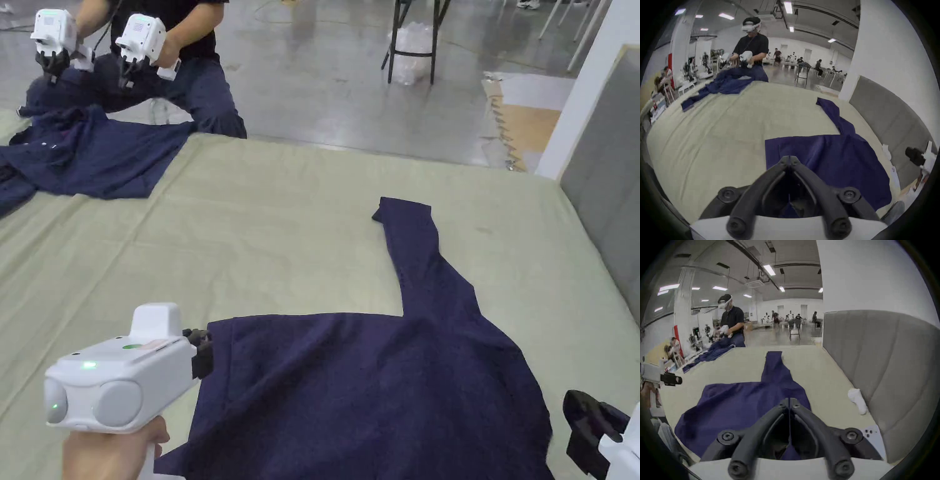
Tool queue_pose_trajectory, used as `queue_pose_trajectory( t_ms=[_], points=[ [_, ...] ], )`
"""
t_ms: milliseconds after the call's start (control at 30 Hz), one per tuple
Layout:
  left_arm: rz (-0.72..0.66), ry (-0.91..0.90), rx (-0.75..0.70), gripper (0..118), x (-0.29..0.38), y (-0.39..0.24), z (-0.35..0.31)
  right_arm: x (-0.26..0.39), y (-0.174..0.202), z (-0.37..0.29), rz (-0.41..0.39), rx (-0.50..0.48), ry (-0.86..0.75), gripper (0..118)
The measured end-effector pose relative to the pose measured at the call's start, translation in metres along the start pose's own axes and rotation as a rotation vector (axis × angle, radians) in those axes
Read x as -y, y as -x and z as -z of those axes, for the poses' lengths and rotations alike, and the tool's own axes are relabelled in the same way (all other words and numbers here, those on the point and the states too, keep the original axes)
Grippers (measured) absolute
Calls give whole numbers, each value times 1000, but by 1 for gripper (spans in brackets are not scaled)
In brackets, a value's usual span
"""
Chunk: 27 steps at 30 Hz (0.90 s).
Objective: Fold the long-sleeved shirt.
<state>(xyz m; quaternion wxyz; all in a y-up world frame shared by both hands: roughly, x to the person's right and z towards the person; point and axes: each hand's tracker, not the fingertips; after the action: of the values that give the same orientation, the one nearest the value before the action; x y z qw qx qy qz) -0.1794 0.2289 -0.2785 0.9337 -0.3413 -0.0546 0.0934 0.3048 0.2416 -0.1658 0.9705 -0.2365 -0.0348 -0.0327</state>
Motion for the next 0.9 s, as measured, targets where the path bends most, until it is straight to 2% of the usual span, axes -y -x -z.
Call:
queue_pose_trajectory(
  t_ms=[33,67,100,133,167,200,233,300,367,433,467,500,533,567,633,700,733,767,800,833,900],
  points=[
    [9,16,-13,19,-8,2,18,2,2,10,-5,-1,8,0],
    [-2,23,-18,41,-14,7,34,2,4,18,-14,2,18,0],
    [-2,48,-24,83,-13,10,49,2,6,25,-24,-4,26,0],
    [-4,98,-29,83,-19,15,71,2,8,33,-30,-13,32,0],
    [-27,127,-27,93,-23,20,90,1,11,41,-33,-14,35,0],
    [-29,110,-31,108,-33,22,99,0,13,48,-39,-17,41,0],
    [-65,144,-19,109,-37,28,112,-1,14,56,-40,-21,48,0],
    [-66,223,-68,106,-47,31,139,-1,17,70,-32,-30,60,0],
    [3,257,-106,106,-35,32,170,-1,19,85,-35,-33,71,0],
    [-16,262,-112,96,-33,33,181,1,20,96,-36,-41,86,0],
    [-25,272,-104,80,-31,34,182,3,19,100,-35,-42,88,0],
    [-52,285,-89,47,-22,36,182,4,18,104,-34,-45,97,0],
    [-50,271,-94,32,-18,34,181,5,16,108,-34,-53,109,0],
    [-28,254,-91,29,-14,31,179,6,14,112,-34,-52,112,0],
    [-7,249,-95,11,-7,29,179,6,8,121,-21,-50,132,0],
    [-15,244,-91,10,-8,33,180,4,-6,131,16,-39,148,5],
    [-41,246,-83,9,-9,36,181,2,-15,140,41,-33,158,22],
    [-41,252,-83,9,-11,39,185,-2,-24,151,65,-21,192,56],
    [-38,260,-83,9,-11,38,188,-5,-32,166,80,-8,233,104],
    [-30,266,-84,9,-11,37,190,-9,-38,182,79,14,265,118],
    [4,276,-90,9,-11,32,190,-23,-42,206,85,15,276,116]
  ],
)
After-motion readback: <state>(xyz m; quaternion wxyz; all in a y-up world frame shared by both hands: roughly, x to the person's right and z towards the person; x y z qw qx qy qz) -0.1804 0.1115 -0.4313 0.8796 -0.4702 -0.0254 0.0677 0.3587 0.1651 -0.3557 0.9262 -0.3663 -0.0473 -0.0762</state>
